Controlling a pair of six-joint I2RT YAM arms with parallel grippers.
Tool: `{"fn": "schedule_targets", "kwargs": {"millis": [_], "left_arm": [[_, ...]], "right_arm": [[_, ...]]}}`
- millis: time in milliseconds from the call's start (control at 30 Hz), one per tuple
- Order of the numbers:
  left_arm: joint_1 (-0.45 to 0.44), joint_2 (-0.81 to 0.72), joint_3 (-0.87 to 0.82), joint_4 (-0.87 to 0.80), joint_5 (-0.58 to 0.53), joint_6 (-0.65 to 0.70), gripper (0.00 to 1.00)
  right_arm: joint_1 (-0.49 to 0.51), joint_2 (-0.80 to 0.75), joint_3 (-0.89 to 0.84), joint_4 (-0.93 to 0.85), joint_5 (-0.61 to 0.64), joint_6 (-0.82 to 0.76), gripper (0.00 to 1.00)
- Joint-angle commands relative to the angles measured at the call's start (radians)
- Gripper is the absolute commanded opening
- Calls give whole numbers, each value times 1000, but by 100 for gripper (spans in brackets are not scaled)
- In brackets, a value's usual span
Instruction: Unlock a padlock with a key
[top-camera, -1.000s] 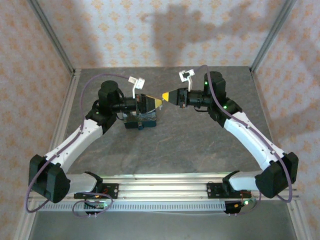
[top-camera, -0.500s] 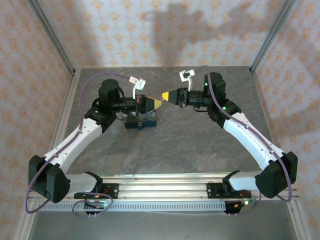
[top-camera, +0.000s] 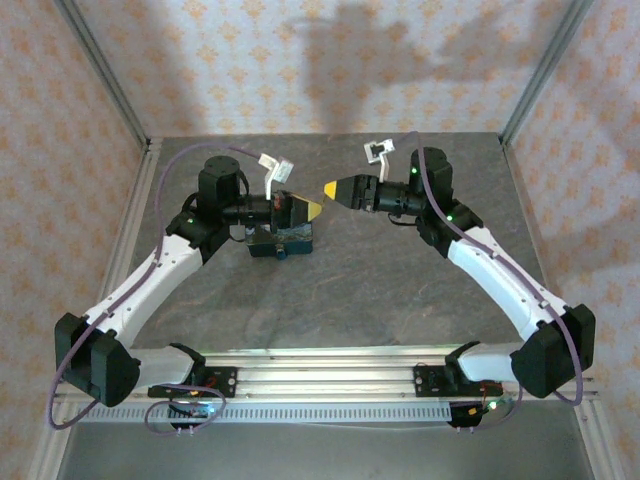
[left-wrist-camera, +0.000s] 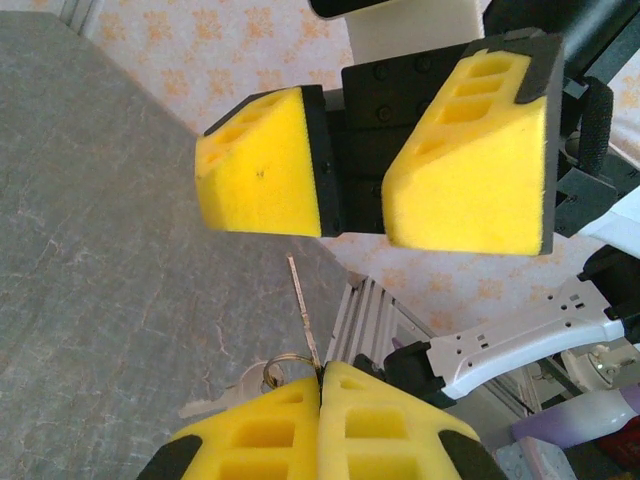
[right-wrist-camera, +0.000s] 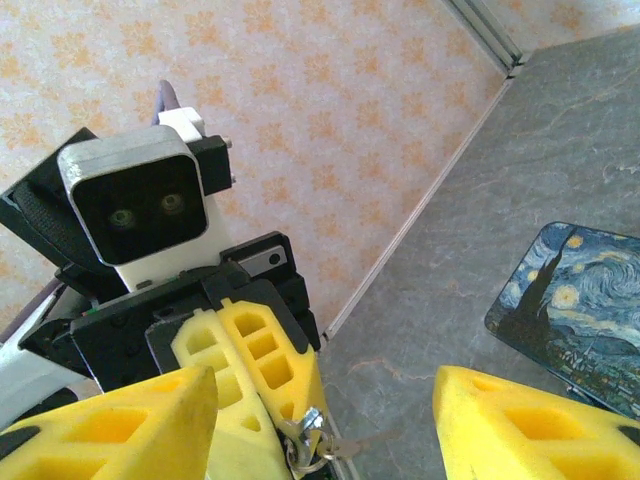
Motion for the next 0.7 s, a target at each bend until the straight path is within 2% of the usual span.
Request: {"fn": "schedule_targets", "kwargs": {"millis": [0,133,267,600,667], "left_arm": [[2,-18,26,16,22,1,0],[2,-16,27,22,31,-11,0],[2,-16,33,14,35,-10,0],[2,-2,46,-8,44,-1,0],[2,1,48,-8,47,-3,0]], "right_arm": [[6,-19,-14,43,-23,13,59],[26,8,0,43,-49,14,55],[34,22,3,73,-58,36,34],[38,13,-11,109,-87,53,1],[39,3,-19,122,-76,53,0]]}}
